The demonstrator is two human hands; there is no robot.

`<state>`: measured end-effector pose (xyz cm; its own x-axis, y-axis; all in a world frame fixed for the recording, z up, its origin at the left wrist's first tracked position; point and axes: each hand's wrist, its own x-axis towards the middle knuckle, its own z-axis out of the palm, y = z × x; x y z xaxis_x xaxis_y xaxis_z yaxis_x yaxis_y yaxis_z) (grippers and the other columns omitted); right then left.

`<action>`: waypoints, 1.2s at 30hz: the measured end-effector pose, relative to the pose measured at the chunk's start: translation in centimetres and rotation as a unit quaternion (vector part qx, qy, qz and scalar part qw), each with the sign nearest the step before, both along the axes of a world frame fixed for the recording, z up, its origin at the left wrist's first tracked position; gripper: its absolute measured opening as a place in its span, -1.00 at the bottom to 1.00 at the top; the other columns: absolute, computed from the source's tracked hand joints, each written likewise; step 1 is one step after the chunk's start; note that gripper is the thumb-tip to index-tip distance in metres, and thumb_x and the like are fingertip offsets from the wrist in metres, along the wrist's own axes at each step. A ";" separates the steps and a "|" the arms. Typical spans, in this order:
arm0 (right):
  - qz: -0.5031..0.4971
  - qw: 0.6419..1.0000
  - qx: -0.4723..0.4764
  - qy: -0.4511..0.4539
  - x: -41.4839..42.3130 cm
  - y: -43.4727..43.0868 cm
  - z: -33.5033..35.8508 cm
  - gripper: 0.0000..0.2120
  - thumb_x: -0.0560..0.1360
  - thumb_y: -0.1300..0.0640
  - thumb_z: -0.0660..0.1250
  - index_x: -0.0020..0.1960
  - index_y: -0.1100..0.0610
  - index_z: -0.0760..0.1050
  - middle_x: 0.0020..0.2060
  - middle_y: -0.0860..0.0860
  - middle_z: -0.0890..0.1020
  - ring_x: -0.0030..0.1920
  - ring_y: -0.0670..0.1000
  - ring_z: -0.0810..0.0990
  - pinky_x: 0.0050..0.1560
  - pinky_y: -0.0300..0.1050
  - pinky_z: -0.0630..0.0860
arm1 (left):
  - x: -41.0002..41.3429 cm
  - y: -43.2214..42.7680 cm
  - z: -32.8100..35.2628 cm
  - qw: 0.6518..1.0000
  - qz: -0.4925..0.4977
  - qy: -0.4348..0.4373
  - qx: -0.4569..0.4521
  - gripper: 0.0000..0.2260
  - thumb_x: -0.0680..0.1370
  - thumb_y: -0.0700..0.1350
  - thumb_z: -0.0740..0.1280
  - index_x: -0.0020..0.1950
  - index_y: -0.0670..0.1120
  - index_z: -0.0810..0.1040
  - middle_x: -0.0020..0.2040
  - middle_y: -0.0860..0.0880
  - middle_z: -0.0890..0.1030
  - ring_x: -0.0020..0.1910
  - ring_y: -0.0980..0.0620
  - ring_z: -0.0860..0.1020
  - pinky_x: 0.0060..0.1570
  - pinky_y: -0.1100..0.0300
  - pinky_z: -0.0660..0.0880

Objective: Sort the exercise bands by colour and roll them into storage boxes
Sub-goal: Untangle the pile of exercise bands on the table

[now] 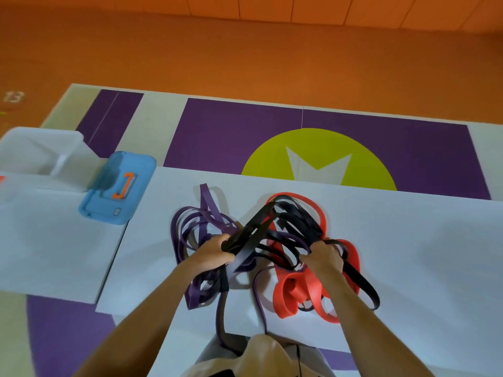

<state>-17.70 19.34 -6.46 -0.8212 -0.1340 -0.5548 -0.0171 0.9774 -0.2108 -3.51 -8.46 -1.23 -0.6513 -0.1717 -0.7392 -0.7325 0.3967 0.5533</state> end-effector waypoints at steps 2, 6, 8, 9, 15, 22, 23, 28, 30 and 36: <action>-0.008 1.000 0.012 0.012 0.1 -0.2 -0.4 -0.81 0.45 -0.01 0.52 -0.03 0.07 0.62 -0.22 0.01 0.68 -0.12 0.09 0.69 -0.08 -0.01 0.66 | -0.2 -0.3 0.0 1.000 0.010 0.003 -0.005 -0.56 0.55 -0.20 0.38 0.39 0.06 0.42 0.06 -0.04 0.63 -0.12 0.06 0.64 -0.20 0.26 0.51; 0.005 0.998 0.031 0.054 0.3 -1.0 1.0 -0.85 0.41 0.00 0.52 -0.25 0.00 0.58 -0.32 -0.06 0.63 -0.08 0.06 0.65 0.20 0.11 0.52 | -1.0 0.5 -0.5 0.963 -0.054 0.081 -0.250 -0.35 0.55 -0.07 0.43 0.61 0.03 0.28 0.49 -0.10 0.42 0.50 -0.17 0.40 0.44 -0.08 0.44; 0.012 0.996 0.009 0.093 0.8 -1.5 2.5 -0.88 0.40 0.05 0.47 -0.27 -0.01 0.56 -0.33 -0.07 0.60 -0.03 0.06 0.57 0.23 0.15 0.41 | -1.9 2.8 -0.4 0.941 -0.074 0.192 -0.268 -0.40 0.53 -0.05 0.43 0.56 0.00 0.37 0.47 -0.05 0.46 0.49 -0.10 0.39 0.50 -0.07 0.38; 0.013 0.995 -0.014 0.102 1.1 -1.9 3.3 -0.87 0.39 0.06 0.45 -0.30 -0.01 0.53 -0.35 -0.08 0.59 -0.06 0.07 0.55 0.21 0.14 0.40 | -2.4 4.4 -0.4 0.947 -0.089 0.222 -0.215 -0.41 0.53 -0.05 0.43 0.55 0.01 0.39 0.43 -0.01 0.51 0.44 -0.03 0.45 0.46 -0.04 0.43; -0.041 0.916 -0.398 -0.001 1.5 -4.5 5.7 -0.69 0.52 0.24 0.41 -0.34 -0.05 0.54 -0.48 -0.15 0.56 -0.42 -0.17 0.51 -0.31 -0.27 0.44 | -3.6 11.9 -1.9 0.991 -0.051 0.115 0.034 -0.72 0.55 -0.01 0.49 0.18 -0.09 0.57 -0.08 0.00 0.72 -0.07 0.03 0.70 0.09 0.05 0.64; -0.030 0.948 -0.315 0.026 0.3 -3.7 0.5 -0.71 0.62 0.29 0.30 0.30 0.14 0.62 0.18 0.02 0.70 0.24 -0.01 0.65 0.35 -0.05 0.52 | -0.3 7.3 -0.1 0.928 0.327 0.152 0.096 -0.84 0.70 -0.11 0.34 0.13 -0.20 0.60 -0.41 -0.06 0.56 -0.47 0.00 0.50 -0.39 0.13 0.53; 0.021 0.961 -0.276 0.002 0.4 -4.1 -0.5 -0.59 0.60 0.26 0.33 0.44 0.15 0.51 0.34 0.09 0.59 0.40 0.09 0.55 0.47 0.03 0.41 | 0.4 6.5 0.1 0.920 0.352 0.155 0.072 -0.83 0.71 -0.08 0.32 0.14 -0.17 0.60 -0.41 -0.02 0.56 -0.46 0.02 0.49 -0.43 0.18 0.50; 0.278 0.953 -0.046 -0.108 2.6 -7.2 -3.5 0.30 0.35 -0.36 0.53 0.69 0.09 -0.27 0.69 0.04 -0.13 0.68 0.15 -0.21 0.47 0.43 -0.38 | 1.8 3.9 0.8 0.899 0.405 0.164 -0.024 -0.83 0.71 0.03 0.31 0.03 0.00 0.63 -0.41 0.15 0.48 -0.43 0.13 0.40 -0.40 0.25 0.34; 0.288 0.958 -0.004 -0.013 3.7 -7.5 -3.2 0.19 0.38 -0.33 0.51 0.69 0.12 -0.11 0.66 0.10 0.12 0.67 0.17 0.02 0.44 0.45 -0.37 | 1.7 3.4 1.5 0.884 0.436 0.167 -0.024 -0.84 0.70 0.02 0.31 0.01 0.00 0.61 -0.37 0.08 0.48 -0.47 0.13 0.38 -0.45 0.25 0.34; 0.329 0.936 0.029 0.119 6.4 -5.1 -4.5 -0.66 0.45 0.12 0.44 0.22 0.00 0.65 0.14 0.02 0.63 0.20 0.15 0.56 0.31 0.28 0.35 | 0.7 2.3 2.9 0.860 0.489 0.144 0.035 -0.85 0.71 -0.04 0.31 0.02 -0.06 0.59 -0.37 -0.02 0.47 -0.50 0.10 0.34 -0.45 0.22 0.32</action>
<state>-11.28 14.26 -10.99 -0.6722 -0.6298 -0.3892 -0.6599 0.7480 -0.0707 -2.78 -6.15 1.68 -0.3790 -0.7029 -0.6019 -0.5256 -0.3718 0.7652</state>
